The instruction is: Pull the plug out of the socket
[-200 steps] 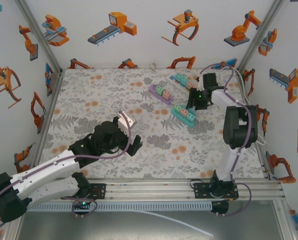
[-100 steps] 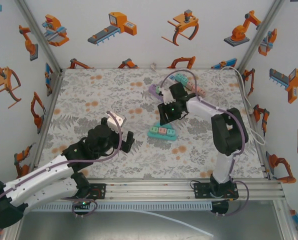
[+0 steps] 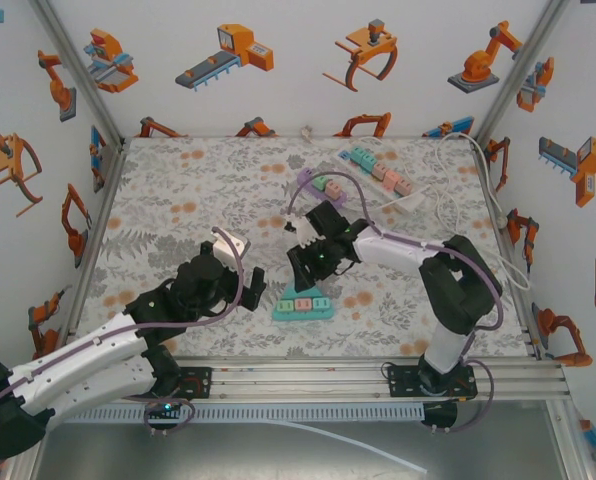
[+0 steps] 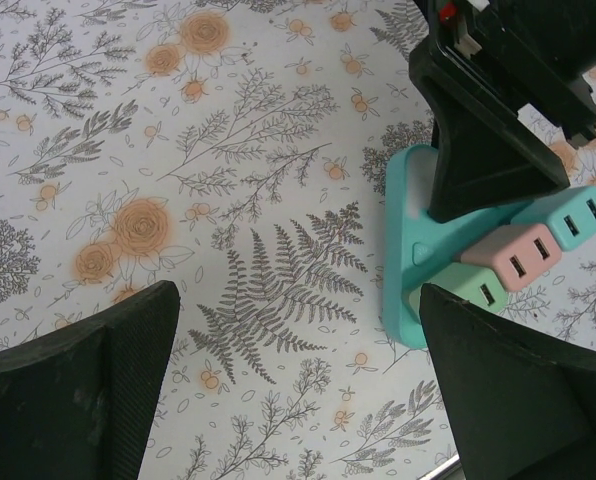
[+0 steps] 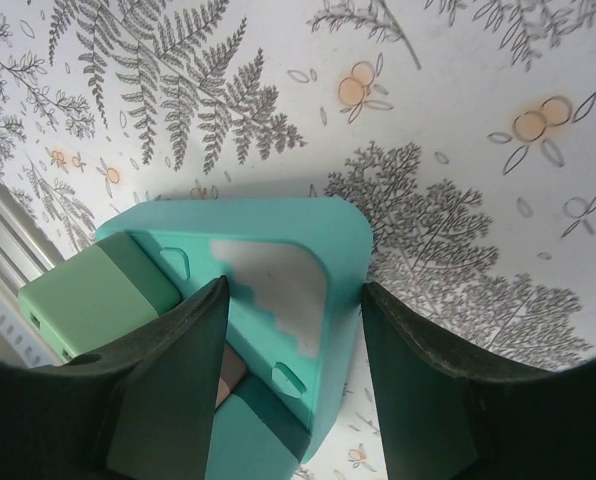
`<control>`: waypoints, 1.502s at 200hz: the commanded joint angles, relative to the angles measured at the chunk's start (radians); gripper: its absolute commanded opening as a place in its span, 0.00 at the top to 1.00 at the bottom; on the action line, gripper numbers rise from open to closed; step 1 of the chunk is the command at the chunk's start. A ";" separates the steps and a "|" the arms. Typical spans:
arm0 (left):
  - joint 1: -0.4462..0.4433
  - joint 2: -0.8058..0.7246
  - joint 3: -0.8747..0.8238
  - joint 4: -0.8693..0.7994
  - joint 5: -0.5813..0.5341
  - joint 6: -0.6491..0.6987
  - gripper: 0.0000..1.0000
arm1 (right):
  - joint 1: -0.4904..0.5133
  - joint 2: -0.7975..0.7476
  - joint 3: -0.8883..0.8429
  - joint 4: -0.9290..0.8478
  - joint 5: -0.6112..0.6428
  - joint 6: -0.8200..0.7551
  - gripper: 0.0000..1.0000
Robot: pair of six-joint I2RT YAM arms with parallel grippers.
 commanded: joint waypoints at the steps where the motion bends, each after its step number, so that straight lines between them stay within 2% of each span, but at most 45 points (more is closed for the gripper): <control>1: 0.008 0.001 -0.015 0.019 -0.003 -0.023 0.03 | 0.004 -0.052 -0.033 -0.040 0.061 0.037 0.48; 51: 0.018 0.035 -0.026 0.086 0.031 -0.064 0.03 | 0.003 -0.284 -0.012 -0.054 0.131 -0.029 0.38; 72: 0.036 0.083 -0.006 0.127 0.073 -0.098 0.03 | 0.003 -0.418 -0.040 -0.051 0.185 -0.115 0.36; 93: 0.079 0.149 0.032 0.135 0.118 -0.166 0.03 | 0.003 -0.575 -0.139 0.019 0.208 -0.256 0.34; 116: 0.127 0.235 0.080 0.136 0.218 -0.210 0.03 | 0.004 -0.750 -0.311 0.141 0.123 -0.453 0.27; 142: 0.129 0.325 0.136 0.136 0.297 -0.211 0.00 | 0.019 -0.889 -0.440 0.144 -0.021 -0.693 0.25; 155: 0.131 0.366 0.156 0.129 0.307 -0.225 0.06 | 0.031 -0.923 -0.482 0.113 -0.092 -0.801 0.24; 165: 0.132 0.394 0.167 0.134 0.320 -0.231 0.11 | 0.046 -0.922 -0.495 0.085 -0.122 -0.862 0.24; 179: 0.137 0.428 0.177 0.147 0.360 -0.238 0.13 | 0.072 -0.888 -0.502 0.097 -0.105 -0.868 0.25; 214: 0.140 0.497 0.196 0.173 0.438 -0.244 0.14 | 0.133 -0.715 -0.467 0.128 0.034 -0.857 0.37; 225: 0.140 0.514 0.201 0.163 0.445 -0.245 0.15 | 0.141 -0.664 -0.456 0.143 0.020 -0.853 0.41; 251: 0.141 0.541 0.193 0.167 0.464 -0.246 0.16 | 0.154 -0.587 -0.467 0.240 -0.009 -0.816 0.42; 273: 0.141 0.571 0.177 0.181 0.484 -0.253 0.17 | 0.158 -0.551 -0.489 0.318 -0.007 -0.796 0.56; 300: 0.140 0.595 0.158 0.199 0.502 -0.265 0.22 | 0.159 -0.518 -0.480 0.328 -0.006 -0.790 0.65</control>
